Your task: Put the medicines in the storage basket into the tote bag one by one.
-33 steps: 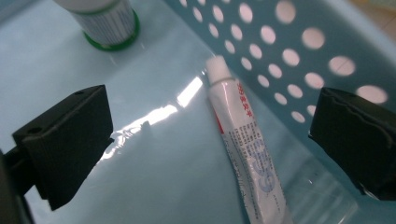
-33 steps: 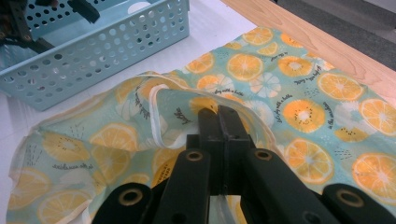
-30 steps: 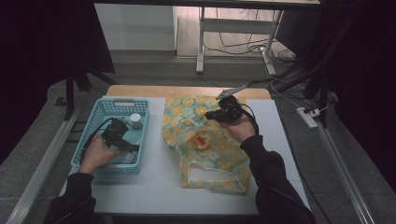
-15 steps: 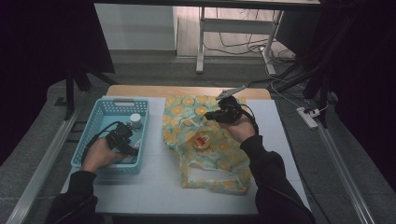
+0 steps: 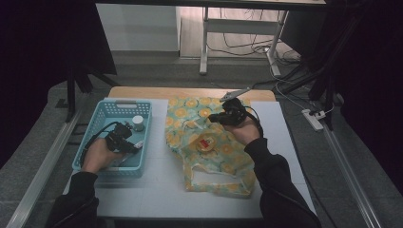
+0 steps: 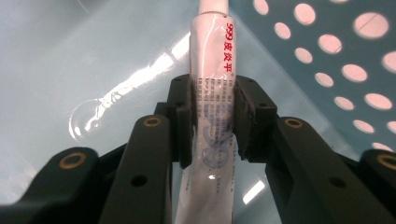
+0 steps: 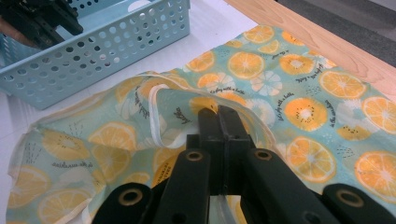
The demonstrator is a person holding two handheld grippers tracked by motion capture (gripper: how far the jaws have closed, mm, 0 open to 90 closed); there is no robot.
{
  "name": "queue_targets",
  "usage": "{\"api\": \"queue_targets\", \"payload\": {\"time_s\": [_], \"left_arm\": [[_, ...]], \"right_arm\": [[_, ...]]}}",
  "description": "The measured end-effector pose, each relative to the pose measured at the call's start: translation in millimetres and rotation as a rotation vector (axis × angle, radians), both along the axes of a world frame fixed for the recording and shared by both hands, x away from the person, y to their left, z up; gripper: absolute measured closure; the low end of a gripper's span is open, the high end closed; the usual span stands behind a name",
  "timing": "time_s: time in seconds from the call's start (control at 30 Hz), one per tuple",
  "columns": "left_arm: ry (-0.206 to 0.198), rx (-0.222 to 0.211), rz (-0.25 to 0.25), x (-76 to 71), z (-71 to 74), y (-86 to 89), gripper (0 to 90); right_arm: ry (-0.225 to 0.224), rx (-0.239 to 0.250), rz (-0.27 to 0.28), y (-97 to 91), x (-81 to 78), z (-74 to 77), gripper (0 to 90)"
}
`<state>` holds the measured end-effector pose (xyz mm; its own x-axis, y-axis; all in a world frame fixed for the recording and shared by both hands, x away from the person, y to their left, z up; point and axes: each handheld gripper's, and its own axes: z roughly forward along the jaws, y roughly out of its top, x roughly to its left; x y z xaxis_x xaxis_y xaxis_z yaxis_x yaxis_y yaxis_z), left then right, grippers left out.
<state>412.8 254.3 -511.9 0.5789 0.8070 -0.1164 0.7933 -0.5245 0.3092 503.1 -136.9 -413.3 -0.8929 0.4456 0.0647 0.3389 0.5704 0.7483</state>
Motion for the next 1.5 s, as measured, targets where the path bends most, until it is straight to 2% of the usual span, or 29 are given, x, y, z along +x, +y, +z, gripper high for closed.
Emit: {"api": "queue_targets", "payload": {"time_s": [0.23,0.43,0.6,0.7,0.93,1.23,1.5], "left_arm": [[-0.003,-0.021,0.042,0.6,2.7,3.5,71.9],[-0.012,-0.022,0.071,1.3,4.8,5.2,72.0],[-0.056,-0.035,0.092,0.4,13.4,8.8,72.1],[-0.080,-0.060,0.095,-0.5,20.0,11.7,72.0],[-0.113,-0.106,0.108,-3.7,35.8,18.1,72.0],[-0.147,-0.150,0.095,-12.8,58.3,19.1,72.0],[-0.165,-0.193,0.061,-19.6,77.0,4.4,72.0]], "right_arm": [[-0.004,0.007,-0.002,-1.3,0.2,1.3,89.9],[-0.001,0.007,-0.006,-1.9,0.6,0.5,89.9],[-0.003,0.007,-0.007,-2.3,1.0,0.7,89.9],[-0.004,0.008,-0.008,-2.5,1.0,1.0,89.9],[-0.007,0.011,-0.010,-3.0,1.1,1.6,89.8],[-0.007,0.011,-0.011,-3.4,1.3,1.7,89.8],[-0.008,0.013,-0.012,-3.5,1.0,1.7,89.9]]}}
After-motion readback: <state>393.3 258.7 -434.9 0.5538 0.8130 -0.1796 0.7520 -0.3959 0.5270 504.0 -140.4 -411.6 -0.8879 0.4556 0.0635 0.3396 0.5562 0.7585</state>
